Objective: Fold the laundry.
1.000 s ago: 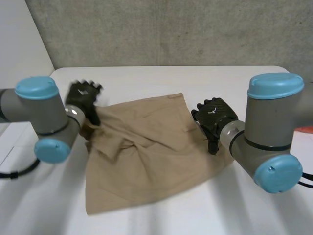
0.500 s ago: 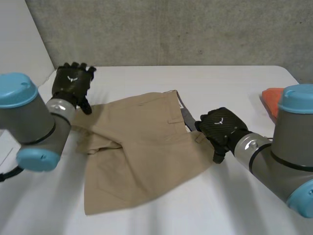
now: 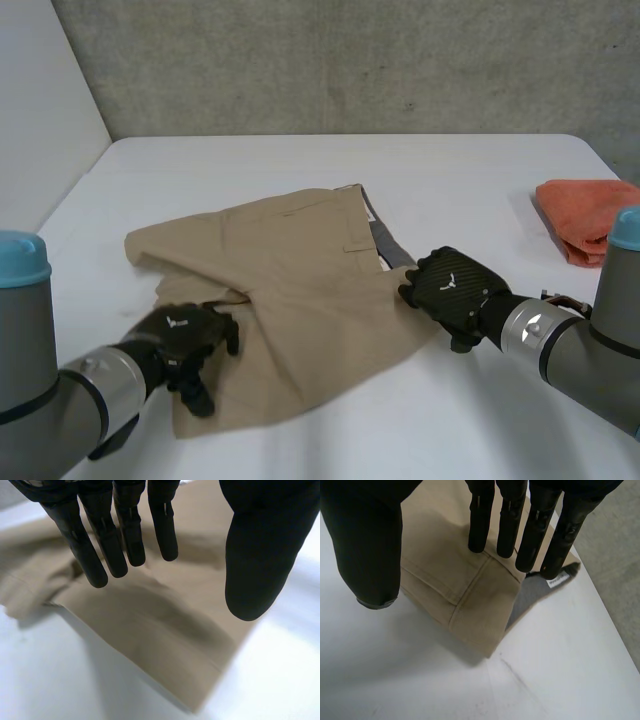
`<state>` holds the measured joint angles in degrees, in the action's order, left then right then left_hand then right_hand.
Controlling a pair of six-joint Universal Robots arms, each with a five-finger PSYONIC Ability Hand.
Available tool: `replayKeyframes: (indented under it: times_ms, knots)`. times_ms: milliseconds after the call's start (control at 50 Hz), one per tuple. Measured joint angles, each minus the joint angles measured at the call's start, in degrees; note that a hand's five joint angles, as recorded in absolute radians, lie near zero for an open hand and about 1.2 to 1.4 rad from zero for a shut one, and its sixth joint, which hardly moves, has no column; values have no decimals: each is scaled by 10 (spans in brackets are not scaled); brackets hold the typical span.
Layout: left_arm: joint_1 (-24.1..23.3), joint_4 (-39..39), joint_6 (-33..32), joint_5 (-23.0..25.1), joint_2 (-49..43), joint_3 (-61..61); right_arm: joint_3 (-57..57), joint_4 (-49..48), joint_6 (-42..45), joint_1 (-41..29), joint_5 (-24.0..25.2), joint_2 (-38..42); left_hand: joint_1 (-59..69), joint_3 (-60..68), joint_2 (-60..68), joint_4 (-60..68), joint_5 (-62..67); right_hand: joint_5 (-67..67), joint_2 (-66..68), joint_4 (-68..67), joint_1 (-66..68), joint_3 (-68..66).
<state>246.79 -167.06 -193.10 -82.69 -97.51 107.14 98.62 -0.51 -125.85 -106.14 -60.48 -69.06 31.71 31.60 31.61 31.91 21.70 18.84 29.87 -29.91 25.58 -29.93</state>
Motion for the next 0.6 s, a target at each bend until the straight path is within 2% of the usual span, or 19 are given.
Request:
replayKeyframes:
  times_ms: [120,280,420,480,520,580,600]
  knots:
    - [-3,12,-3,6,-5,19,-17,-1,14,4,26,27,-26,-25,-27,-34,-33,-16,-10,13,0,12]
    - [-3,-1,-5,0,-28,30,-58,-2,15,0,21,78,-51,-54,-55,-63,-62,-15,-10,13,0,12]
    - [-3,-47,-5,-17,-39,32,-99,-3,14,-2,13,121,-51,-54,-55,-63,-62,-3,-9,12,0,11]
    - [-4,-63,-5,-31,-43,33,-115,-3,12,-3,5,135,-51,-54,-55,-63,-62,43,47,-42,43,-48]
    - [-5,-75,-5,-40,-46,33,-130,-3,9,-3,-6,147,-51,-54,-55,-63,-62,151,157,-157,125,-157]
    - [-7,-89,-6,-49,-51,33,-145,-3,4,-4,-18,157,-51,-54,-55,-63,-62,216,222,-226,177,-226]
    - [-7,-92,-6,-50,-52,33,-149,-3,2,-4,-21,159,-53,-54,-55,-63,-62,275,287,-287,220,-289]
